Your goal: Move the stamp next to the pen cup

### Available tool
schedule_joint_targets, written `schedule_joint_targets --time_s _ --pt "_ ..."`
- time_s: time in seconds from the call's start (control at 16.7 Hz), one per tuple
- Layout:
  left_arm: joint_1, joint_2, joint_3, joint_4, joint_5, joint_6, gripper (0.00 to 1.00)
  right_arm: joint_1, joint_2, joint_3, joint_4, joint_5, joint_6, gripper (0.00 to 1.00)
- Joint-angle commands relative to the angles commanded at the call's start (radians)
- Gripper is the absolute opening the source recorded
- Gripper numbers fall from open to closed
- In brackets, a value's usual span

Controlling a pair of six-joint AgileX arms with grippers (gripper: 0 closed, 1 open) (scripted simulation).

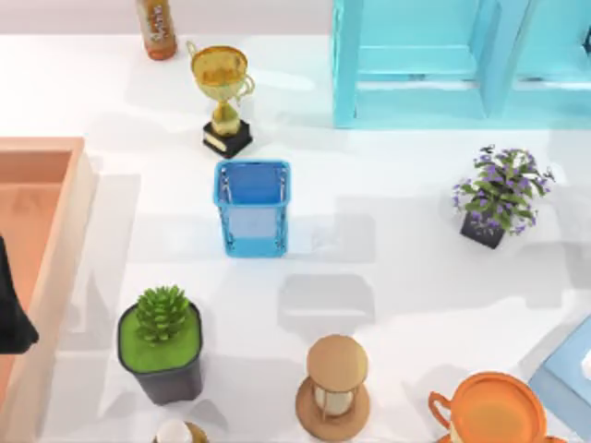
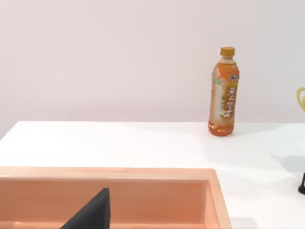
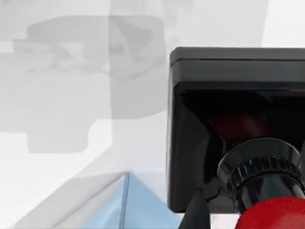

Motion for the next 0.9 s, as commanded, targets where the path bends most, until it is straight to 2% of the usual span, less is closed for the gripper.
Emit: schedule_joint_targets --time_s 0.3,0.66,0.9 --pt "0.000 0.000 0.000 0.000 0.000 0.000 1.00 0.167 -0.054 0.171 -0.210 0.001 0.167 0.00" --pt "0.000 0.000 0.000 0.000 0.000 0.000 1.00 0.176 -0.054 0.182 -0.219 0.000 0.181 0.00" --pt "0.000 0.000 0.000 0.000 0.000 0.000 1.00 0.281 0.045 0.297 -0.222 0.014 0.284 0.00"
